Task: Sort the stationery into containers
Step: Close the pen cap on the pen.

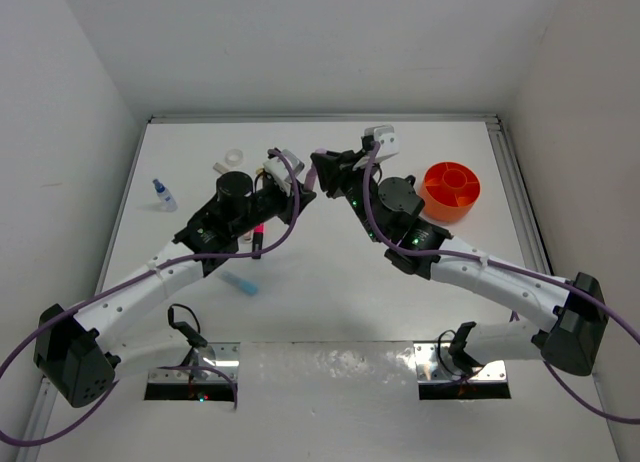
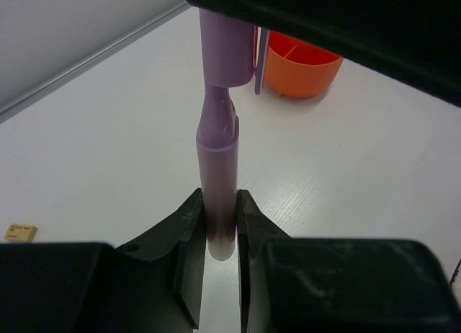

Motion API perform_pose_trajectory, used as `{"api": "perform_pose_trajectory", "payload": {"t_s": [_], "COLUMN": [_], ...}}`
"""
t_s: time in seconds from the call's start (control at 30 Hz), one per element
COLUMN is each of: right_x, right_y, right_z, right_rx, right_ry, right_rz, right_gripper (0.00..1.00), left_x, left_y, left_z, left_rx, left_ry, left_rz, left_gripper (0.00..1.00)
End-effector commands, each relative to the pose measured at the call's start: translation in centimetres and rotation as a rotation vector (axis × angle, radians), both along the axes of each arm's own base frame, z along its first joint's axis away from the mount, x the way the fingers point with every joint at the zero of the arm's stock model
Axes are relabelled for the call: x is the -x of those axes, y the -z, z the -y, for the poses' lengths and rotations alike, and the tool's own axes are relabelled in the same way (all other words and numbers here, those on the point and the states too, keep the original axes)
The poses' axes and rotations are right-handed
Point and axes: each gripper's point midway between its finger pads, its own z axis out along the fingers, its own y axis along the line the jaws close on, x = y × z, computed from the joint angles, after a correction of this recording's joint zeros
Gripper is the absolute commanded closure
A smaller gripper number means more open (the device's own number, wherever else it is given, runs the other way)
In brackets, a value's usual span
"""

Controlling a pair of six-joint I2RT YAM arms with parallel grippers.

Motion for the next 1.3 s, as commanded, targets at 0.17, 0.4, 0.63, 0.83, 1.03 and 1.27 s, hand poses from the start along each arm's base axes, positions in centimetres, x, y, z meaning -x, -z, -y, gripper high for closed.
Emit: {"api": "perform_pose_trajectory", "payload": {"t_s": [0.17, 0.4, 0.63, 0.83, 1.03, 1.27], "right_x": [0.3, 0.4, 0.7, 0.4, -0.2, -0.5], "right_y": [-2.3, -2.2, -3.4, -2.7, -1.4, -0.2], "right_z": [0.3, 0.2, -0.7, -0.5, -0.7, -1.5], "right_rx": [-0.078, -0.096, -0.113, -0.112, -0.076, -0.06], "right_ry": [0.014, 0.002, -0.039, -0.022, -0.001, -0.011], "right_rz": [0.033, 0.022, 0.033, 0.018, 0.006, -0.015], "right_gripper": [1.0, 1.0, 1.0, 1.0, 1.0, 1.0], "left_x": [0.3, 0.3, 0.3, 0.3, 0.4, 0.3], "left_y": [-2.5, -2.4, -2.3, -2.6, -2.4, -2.7], "left_z": [0.1, 0.1, 0.1, 0.0, 0.1, 0.0], "left_rx": [0.046, 0.052, 0.051, 0.057, 0.054, 0.062], "left_ry": [0.01, 0.009, 0.011, 0.008, 0.011, 0.005], "left_rz": [0.07, 0.068, 0.065, 0.073, 0.073, 0.082], "left_gripper": [1.0, 1.0, 1.0, 1.0, 1.0, 1.0]}}
